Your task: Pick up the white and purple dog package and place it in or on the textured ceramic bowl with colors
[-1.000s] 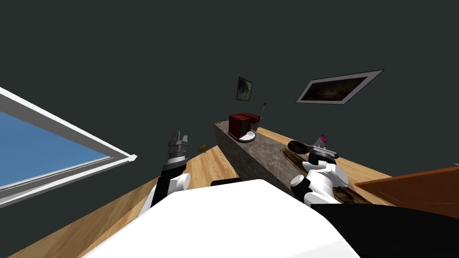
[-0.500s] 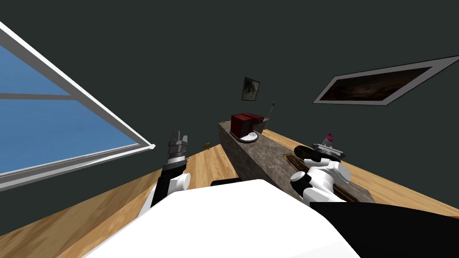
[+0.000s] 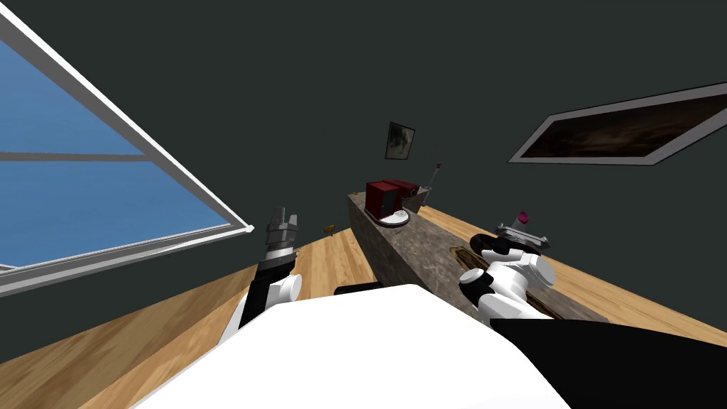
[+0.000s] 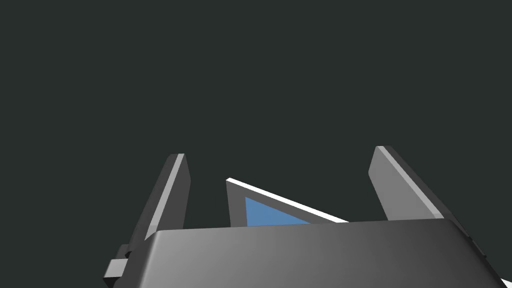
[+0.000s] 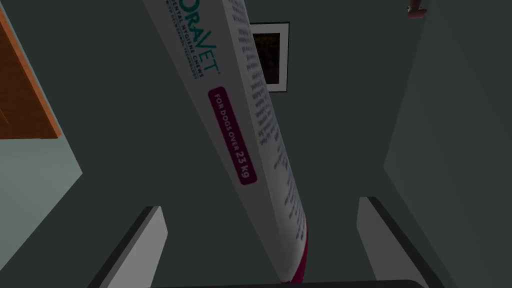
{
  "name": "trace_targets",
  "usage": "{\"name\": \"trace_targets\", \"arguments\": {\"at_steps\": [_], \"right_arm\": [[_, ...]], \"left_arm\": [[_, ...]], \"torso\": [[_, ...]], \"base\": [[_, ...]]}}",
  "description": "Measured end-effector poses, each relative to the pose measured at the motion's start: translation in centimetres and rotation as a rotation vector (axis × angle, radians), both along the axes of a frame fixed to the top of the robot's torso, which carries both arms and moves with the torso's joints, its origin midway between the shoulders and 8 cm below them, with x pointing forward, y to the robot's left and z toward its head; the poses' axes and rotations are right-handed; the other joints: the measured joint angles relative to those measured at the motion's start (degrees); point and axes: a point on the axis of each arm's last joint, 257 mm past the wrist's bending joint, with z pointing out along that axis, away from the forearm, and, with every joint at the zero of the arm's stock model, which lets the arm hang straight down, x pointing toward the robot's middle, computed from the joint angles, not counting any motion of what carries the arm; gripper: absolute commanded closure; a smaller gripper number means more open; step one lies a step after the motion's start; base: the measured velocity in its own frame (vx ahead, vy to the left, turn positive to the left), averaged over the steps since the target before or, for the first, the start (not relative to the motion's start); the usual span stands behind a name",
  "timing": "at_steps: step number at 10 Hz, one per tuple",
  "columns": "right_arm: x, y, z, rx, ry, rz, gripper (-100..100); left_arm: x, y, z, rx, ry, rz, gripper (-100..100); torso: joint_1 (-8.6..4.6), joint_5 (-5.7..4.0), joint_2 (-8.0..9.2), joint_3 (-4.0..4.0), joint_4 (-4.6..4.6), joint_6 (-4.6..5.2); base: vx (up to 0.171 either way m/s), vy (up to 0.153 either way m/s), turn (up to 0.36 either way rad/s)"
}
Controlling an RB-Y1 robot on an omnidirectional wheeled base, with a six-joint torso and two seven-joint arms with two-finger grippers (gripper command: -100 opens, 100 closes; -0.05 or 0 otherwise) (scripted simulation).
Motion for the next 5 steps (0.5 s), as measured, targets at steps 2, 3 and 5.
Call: {"name": "trace_targets", "arguments": {"at_steps": [2,3,5], "right_arm": [[0.00,0.00,0.00,0.000,0.000,0.000,-100],[0.00,0.00,0.00,0.000,0.000,0.000,0],[0.33,-0.12,0.97,-0.007,0.001,-0.003,-100]], "left_arm": [[0.00,0.00,0.00,0.000,0.000,0.000,0],[0.00,0.00,0.00,0.000,0.000,0.000,0],[0.00,-0.01,0.01,0.000,0.000,0.000,0]], "torso": [[0.04,0.01,0.00,0.00,0.00,0.00],[0.04,0.01,0.01,0.00,0.00,0.00],[0.08,0.03,0.21,0.11,0.04,-0.04]], "base": [[0.000,0.000,0.000],[0.000,0.000,0.000],[-0.108,0.018,0.136]]}}
